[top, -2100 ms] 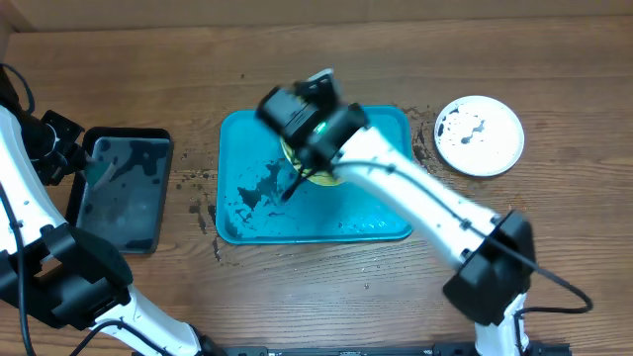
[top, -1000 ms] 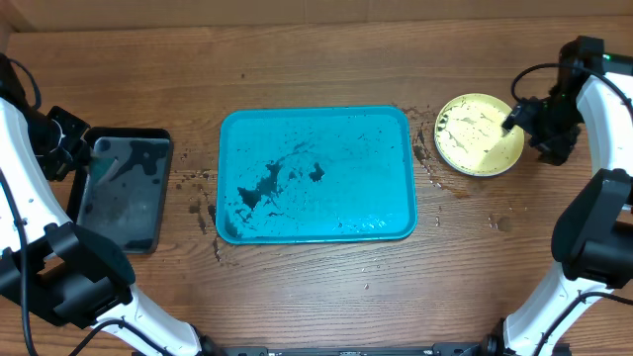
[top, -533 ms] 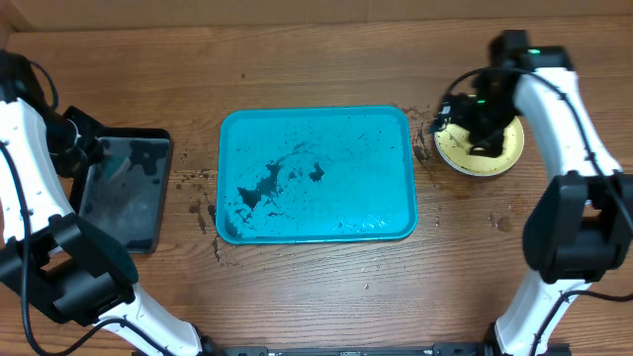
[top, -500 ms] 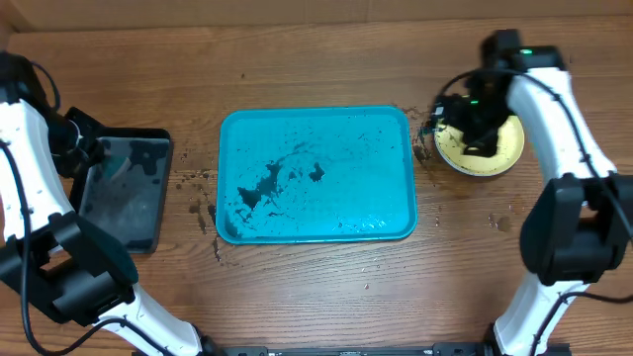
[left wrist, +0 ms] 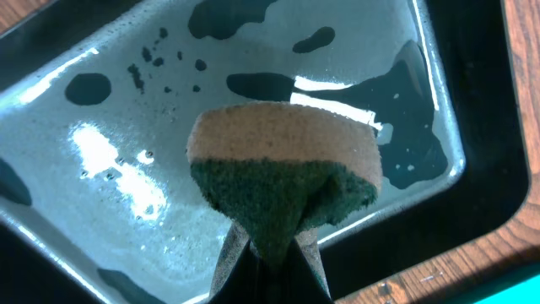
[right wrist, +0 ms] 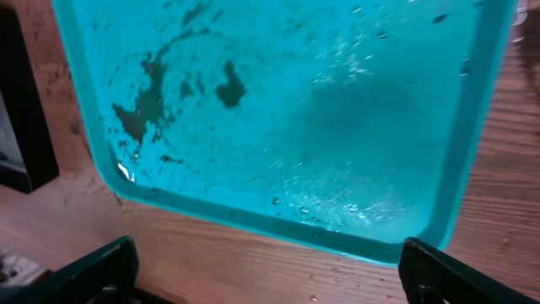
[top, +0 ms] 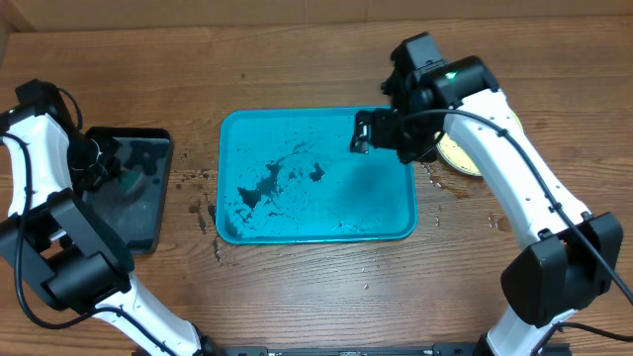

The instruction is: Clean dirty plates on tray and stack at the side

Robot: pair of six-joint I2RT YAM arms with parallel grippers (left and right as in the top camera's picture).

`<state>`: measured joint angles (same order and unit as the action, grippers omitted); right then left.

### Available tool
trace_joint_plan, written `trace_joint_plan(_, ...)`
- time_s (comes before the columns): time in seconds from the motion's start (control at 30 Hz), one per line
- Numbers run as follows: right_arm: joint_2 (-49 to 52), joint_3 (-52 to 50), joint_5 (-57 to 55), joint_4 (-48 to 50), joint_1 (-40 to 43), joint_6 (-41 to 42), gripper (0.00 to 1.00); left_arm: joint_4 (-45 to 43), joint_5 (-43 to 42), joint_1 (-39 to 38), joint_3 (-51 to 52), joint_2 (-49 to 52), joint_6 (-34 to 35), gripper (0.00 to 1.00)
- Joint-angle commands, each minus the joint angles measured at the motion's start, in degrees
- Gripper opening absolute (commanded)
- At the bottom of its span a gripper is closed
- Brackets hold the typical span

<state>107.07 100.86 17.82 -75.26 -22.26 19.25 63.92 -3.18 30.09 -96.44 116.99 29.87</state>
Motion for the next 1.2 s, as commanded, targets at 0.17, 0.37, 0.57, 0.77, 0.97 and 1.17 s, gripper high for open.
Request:
trace_joint_plan(0.17, -6.3, 0.0, 0.3, -0.5, -2.6, 2.5, 1.0, -0.7, 1.0, 0.4, 0.8, 6.3, -1.0, 0.04)
trace_joint_plan(0.37, -13.3, 0.0, 0.2, -2.4, -2.6, 2.4, 1.0, -1.5, 1.0, 0.8, 0.8, 9.8, -0.9, 0.14)
trace_joint_plan(0.57, -21.4, 0.0, -1.5, -3.7, -2.6, 2.5, 1.0, 0.6, 0.6, 2.6, -1.8, 9.7, -0.9, 0.69)
trace_joint_plan(0.77, -28.9, 0.0, -3.1, -4.0, -2.6, 3.6, 1.0, 9.7, -0.7, 5.2, -10.3, 9.7, -1.0, 0.74)
trace_joint_plan(0.97, -35.9, 0.0, -10.2, -6.3, -2.6, 6.6, 1.0, 19.1, -10.4, 6.9, -21.3, 8.0, -5.9, 0.73)
trace_joint_plan(1.17, -43.0, 0.0, -17.4, -12.8, -2.6, 9.6, 1.0, 22.3, -21.0, 6.1, -23.2, 0.9, -14.8, 0.75)
